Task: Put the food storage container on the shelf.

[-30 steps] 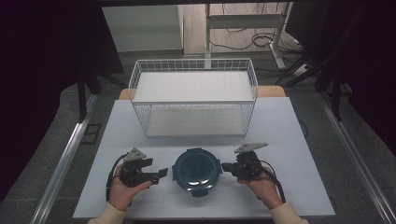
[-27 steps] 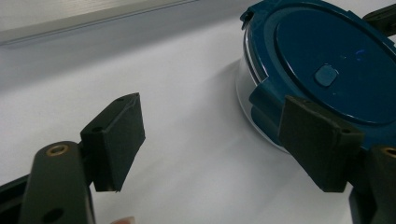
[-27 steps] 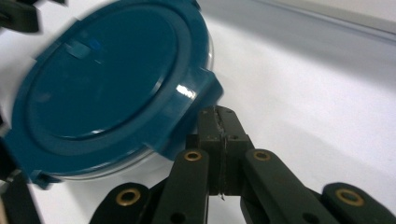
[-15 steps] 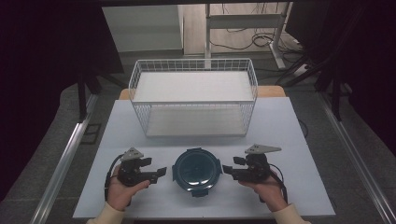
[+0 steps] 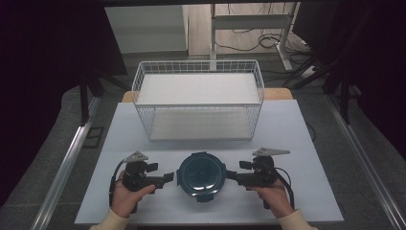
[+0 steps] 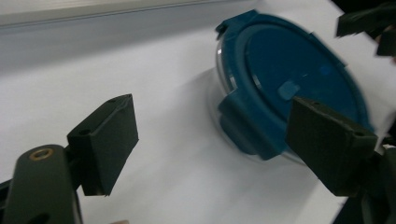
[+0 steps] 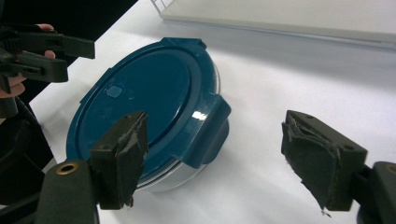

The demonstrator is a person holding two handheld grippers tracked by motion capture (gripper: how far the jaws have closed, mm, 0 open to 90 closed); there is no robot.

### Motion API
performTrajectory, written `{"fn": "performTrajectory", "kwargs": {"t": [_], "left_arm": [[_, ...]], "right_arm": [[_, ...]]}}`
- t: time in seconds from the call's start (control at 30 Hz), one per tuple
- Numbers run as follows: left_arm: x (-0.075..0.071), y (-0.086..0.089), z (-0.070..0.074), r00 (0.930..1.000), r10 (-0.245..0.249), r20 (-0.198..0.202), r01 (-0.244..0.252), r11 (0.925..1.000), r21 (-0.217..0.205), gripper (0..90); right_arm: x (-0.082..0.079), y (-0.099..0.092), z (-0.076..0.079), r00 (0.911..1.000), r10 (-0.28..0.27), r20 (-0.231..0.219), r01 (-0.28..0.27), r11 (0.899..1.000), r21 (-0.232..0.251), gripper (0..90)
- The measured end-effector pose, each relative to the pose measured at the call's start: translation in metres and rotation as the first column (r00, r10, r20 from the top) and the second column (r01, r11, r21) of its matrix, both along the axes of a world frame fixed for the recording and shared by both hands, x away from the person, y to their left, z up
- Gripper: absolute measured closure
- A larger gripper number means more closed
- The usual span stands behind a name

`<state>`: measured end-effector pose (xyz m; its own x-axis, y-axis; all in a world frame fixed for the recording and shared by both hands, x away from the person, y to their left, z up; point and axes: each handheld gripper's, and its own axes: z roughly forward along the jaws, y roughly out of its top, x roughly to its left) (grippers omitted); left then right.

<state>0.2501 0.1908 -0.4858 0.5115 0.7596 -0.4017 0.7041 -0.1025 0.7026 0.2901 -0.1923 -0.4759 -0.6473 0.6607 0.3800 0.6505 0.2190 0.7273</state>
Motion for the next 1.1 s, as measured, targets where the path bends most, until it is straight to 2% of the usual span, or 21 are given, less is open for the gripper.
{"fn": "performTrajectory", "kwargs": {"t": [0.07,0.1,0.2,0.3,0.4,0.5,0.6,0.63,0.73,0.87,0.97,1.1], "left_arm": [[-0.001,0.000,0.004,0.9998,0.018,0.000,-0.018,0.9986,-0.050,16.7],[-0.002,-0.001,0.008,0.9997,0.022,0.007,-0.022,0.9980,-0.060,17.2],[-0.002,-0.008,0.020,0.9994,0.004,0.035,-0.002,0.9995,-0.033,16.7],[0.003,-0.015,0.024,0.9996,-0.027,0.006,0.027,0.9979,-0.059,15.1],[0.012,-0.020,0.020,0.9981,-0.037,-0.049,0.033,0.9962,-0.081,13.7],[0.018,-0.021,0.013,0.9928,-0.042,-0.112,0.029,0.9931,-0.113,13.6],[0.020,-0.021,0.005,0.9877,-0.036,-0.152,0.018,0.9933,-0.114,13.1],[0.020,-0.021,0.002,0.9861,-0.037,-0.162,0.017,0.9925,-0.121,12.9],[0.021,-0.019,-0.005,0.9780,-0.052,-0.202,0.017,0.9845,-0.175,12.8],[0.021,-0.023,-0.010,0.9752,-0.058,-0.214,0.018,0.9825,-0.185,12.7],[0.021,-0.025,-0.014,0.9752,-0.056,-0.214,0.017,0.9836,-0.179,12.7],[0.020,-0.027,-0.019,0.9744,-0.059,-0.217,0.018,0.9817,-0.190,13.0]], "right_arm": [[-0.001,0.003,0.004,1.0000,-0.004,-0.005,0.004,1.000,0.003,21.0],[-0.002,0.005,0.007,1.0000,-0.001,-0.002,0.001,1.000,0.007,20.7],[-0.001,0.012,0.016,0.9999,0.014,0.005,-0.014,1.000,0.013,18.8],[0.003,0.019,0.021,0.9999,0.016,-0.007,-0.016,1.000,0.014,17.9],[0.008,0.027,0.020,0.9990,0.022,-0.038,-0.022,1.000,-0.002,16.5],[0.013,0.033,0.019,0.9980,0.022,-0.059,-0.023,1.000,-0.013,15.0],[0.017,0.036,0.014,0.9967,0.030,-0.075,-0.030,1.000,-0.002,13.3],[0.018,0.036,0.008,0.9951,0.029,-0.095,-0.029,1.000,-0.004,12.7],[0.019,0.036,0.001,0.9929,0.027,-0.116,-0.030,0.999,-0.025,12.1],[0.023,0.035,-0.006,0.9893,0.025,-0.144,-0.027,1.000,-0.014,11.5],[0.025,0.035,-0.012,0.9834,0.030,-0.179,-0.028,1.000,0.010,10.3],[0.026,0.040,-0.017,0.9783,0.038,-0.204,-0.035,0.999,0.014,9.9]]}}
